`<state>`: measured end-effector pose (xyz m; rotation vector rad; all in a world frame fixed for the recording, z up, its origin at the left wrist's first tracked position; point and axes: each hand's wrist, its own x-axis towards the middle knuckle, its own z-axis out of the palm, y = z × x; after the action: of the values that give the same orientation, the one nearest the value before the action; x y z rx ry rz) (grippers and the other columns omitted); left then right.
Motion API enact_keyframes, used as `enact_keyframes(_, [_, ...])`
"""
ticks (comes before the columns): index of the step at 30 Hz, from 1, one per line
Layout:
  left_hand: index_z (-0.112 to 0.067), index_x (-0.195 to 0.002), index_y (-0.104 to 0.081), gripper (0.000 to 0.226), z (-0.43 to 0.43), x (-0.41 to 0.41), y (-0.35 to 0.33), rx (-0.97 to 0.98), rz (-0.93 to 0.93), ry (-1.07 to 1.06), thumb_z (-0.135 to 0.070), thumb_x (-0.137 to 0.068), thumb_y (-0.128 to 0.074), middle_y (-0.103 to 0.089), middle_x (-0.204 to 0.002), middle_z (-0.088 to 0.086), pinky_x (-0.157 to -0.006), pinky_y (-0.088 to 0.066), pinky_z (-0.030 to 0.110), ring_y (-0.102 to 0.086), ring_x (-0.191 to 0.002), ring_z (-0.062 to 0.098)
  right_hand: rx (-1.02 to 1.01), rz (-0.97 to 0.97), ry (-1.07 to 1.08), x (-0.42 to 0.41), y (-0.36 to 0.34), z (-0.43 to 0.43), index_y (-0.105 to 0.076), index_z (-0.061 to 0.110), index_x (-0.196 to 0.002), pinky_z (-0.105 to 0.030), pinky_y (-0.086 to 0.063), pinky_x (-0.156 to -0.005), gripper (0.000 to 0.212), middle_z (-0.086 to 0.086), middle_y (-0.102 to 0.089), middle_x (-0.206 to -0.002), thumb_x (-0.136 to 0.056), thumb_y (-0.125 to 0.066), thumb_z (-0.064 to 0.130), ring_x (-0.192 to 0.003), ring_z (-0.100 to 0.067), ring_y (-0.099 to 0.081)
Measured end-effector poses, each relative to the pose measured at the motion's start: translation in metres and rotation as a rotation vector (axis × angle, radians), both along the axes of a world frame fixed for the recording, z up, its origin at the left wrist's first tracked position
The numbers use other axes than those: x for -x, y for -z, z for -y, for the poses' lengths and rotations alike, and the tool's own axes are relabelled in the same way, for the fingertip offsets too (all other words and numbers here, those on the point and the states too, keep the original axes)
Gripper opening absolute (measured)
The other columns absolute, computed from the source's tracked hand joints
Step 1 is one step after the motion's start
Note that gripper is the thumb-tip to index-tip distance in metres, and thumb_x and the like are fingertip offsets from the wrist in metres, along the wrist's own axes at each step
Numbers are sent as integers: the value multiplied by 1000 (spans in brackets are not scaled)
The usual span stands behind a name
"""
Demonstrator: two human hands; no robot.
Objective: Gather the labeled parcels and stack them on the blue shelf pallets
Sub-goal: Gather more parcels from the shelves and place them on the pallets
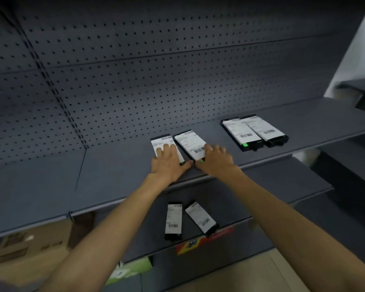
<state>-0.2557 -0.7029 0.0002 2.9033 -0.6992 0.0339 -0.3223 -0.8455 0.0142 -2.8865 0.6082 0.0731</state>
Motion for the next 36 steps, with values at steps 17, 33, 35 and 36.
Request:
enact_keyframes(17, [-27, -132, -49, 52, -26, 53, 18, 421, 112, -341, -34, -83, -64, -39, -141, 2, -102, -37, 45, -44, -115, 36, -200, 245, -248, -8, 9, 24, -40, 11, -140, -40, -45, -82, 73, -15, -52, -128, -83, -61, 51, -122, -33, -44])
enact_keyframes(33, [-30, -127, -55, 53, -233, 90, 2, 572, 429, -639, -24, -75, -67, -40, -132, 1, -103, -38, 42, -39, -122, 29, -281, 354, -659, -39, -3, -169, -30, 17, -148, -40, -47, -81, 80, -10, -49, -135, -83, -61, 55, -123, -29, -44])
enact_keyframes(35, [-31, -126, -55, 53, -279, 100, -1, 567, 451, -689, -25, -75, -67, -41, -132, 0, -100, -39, 42, -39, -123, 28, -290, 364, -711, -41, -5, -218, -31, 18, -147, -40, -47, -82, 79, -9, -48, -137, -84, -60, 55, -124, -29, -44])
enact_keyframes(36, [-31, -126, -55, 53, -300, 106, -3, 562, 452, -707, -26, -75, -67, -40, -133, 0, -100, -39, 42, -39, -124, 28, -290, 369, -735, -41, -6, -241, -31, 18, -147, -40, -47, -82, 79, -9, -48, -137, -84, -59, 55, -124, -29, -44])
